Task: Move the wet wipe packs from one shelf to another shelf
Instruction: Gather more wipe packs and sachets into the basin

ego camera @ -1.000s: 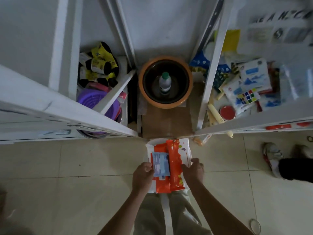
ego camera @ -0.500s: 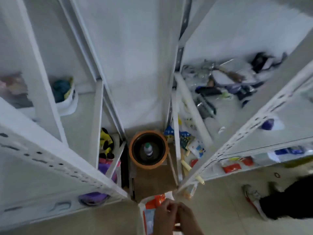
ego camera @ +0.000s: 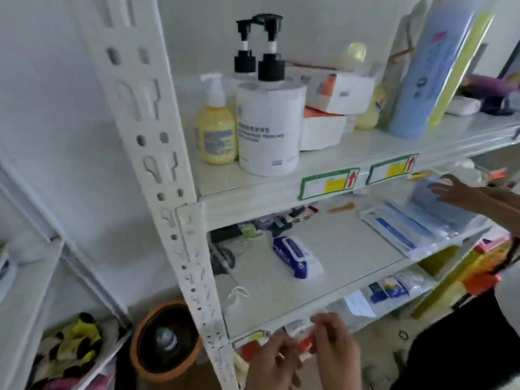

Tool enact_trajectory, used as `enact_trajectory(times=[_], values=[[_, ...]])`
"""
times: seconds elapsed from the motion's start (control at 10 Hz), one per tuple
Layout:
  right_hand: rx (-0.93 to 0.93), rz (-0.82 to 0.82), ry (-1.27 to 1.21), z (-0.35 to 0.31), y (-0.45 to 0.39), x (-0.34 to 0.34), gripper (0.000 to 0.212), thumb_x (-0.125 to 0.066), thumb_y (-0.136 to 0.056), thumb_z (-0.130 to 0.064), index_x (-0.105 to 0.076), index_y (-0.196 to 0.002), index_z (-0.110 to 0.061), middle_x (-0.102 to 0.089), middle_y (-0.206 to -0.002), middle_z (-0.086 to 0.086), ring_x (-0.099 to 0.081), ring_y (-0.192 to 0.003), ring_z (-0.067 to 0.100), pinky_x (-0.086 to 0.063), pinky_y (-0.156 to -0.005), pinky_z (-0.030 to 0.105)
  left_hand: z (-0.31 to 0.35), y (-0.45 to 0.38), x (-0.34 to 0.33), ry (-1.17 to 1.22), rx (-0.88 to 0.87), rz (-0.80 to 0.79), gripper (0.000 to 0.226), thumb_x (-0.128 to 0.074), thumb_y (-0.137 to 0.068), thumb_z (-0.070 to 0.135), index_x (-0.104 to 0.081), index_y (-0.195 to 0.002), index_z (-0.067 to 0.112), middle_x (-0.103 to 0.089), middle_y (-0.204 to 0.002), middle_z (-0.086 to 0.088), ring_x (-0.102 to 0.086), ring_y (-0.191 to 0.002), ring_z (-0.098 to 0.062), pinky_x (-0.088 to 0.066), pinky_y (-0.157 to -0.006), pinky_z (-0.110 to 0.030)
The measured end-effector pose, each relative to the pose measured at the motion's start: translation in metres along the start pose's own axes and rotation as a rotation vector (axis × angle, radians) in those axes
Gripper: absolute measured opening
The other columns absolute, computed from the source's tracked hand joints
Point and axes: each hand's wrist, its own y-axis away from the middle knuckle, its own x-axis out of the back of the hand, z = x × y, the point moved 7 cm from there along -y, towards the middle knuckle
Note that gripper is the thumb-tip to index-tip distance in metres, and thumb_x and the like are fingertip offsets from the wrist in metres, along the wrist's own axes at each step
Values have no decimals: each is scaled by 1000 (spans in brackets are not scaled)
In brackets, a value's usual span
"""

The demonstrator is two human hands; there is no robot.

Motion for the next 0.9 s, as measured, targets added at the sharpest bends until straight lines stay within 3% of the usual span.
enact_trajectory(times=[0.1,0.2,0.3,0.4,0.5,0.6,0.7,0.8,0.9], values=[[158,161,-78,-34,-80,51,29,-56,-103,-17,-58,-131,-10,-65,-125,13,-64,-105,26,-53,-87,39,68,-24,8,178,26,233,16,-63,-96,9,-70,-91,23,-73,-82,-1,-69,-59,-14,-52,-49,-27],[213,192,165,-38,-154,67,35,-56,-101,-39,-52,-133,-26,-60,-133,3,-62,-112,18,-57,-92,40,70,-75,16,212,122,399,19,-59,-100,19,-64,-118,22,-72,-103,-3,-74,-82,-18,-58,-67,-30],[178,82,230,-33,-216,57,50,-52,-100,-50,-47,-143,-25,-53,-141,8,-58,-125,27,-51,-97,41,65,-115,20,260,265,432,42,-60,-100,25,-51,-140,16,-68,-111,0,-75,-87,-24,-59,-75,-37],[121,-55,149,-24,-253,43,61,-53,-98,-56,-46,-147,-19,-59,-141,13,-60,-125,32,-50,-102,41,74,-143,13,269,332,356,51,-56,-102,39,-45,-146,17,-71,-117,-2,-76,-74,-21,-56,-63,-31],[32,-135,56,-17,-267,29,64,-62,-94,-57,-57,-138,-11,-68,-130,12,-64,-112,29,-50,-91,34,83,-159,15,221,305,379,46,-60,-99,44,-58,-135,16,-75,-108,-6,-65,-55,-13,-47,-50,-23],[15,-167,-14,-18,-260,26,57,-72,-87,-54,-67,-119,-8,-73,-105,9,-68,-92,25,-59,-84,41,88,-154,24,179,284,481,35,-68,-95,31,-67,-125,12,-75,-90,-7,-51,-47,-12,-39,-44,-23],[-5,-185,-147,-5,-225,31,56,-79,-82,-52,-61,-120,-15,-72,-103,5,-71,-90,23,-62,-83,44,91,-118,23,175,262,429,26,-70,-93,26,-68,-118,19,-74,-79,-4,-50,-45,-11,-40,-45,-25],[2,-235,-201,13,-171,31,46,-80,-83,-49,-56,-112,-22,-73,-96,5,-75,-83,24,-64,-72,42,74,-69,15,260,251,401,24,-75,-89,25,-70,-113,27,-75,-78,-2,-59,-53,-12,-48,-49,-32],[-42,-207,-292,41,-117,31,37,-81,-85,-34,-57,-108,-17,-75,-92,12,-75,-79,29,-64,-64,44,51,-24,-1,246,248,429,27,-77,-87,25,-71,-113,29,-77,-83,1,-70,-64,-10,-59,-58,-35]])
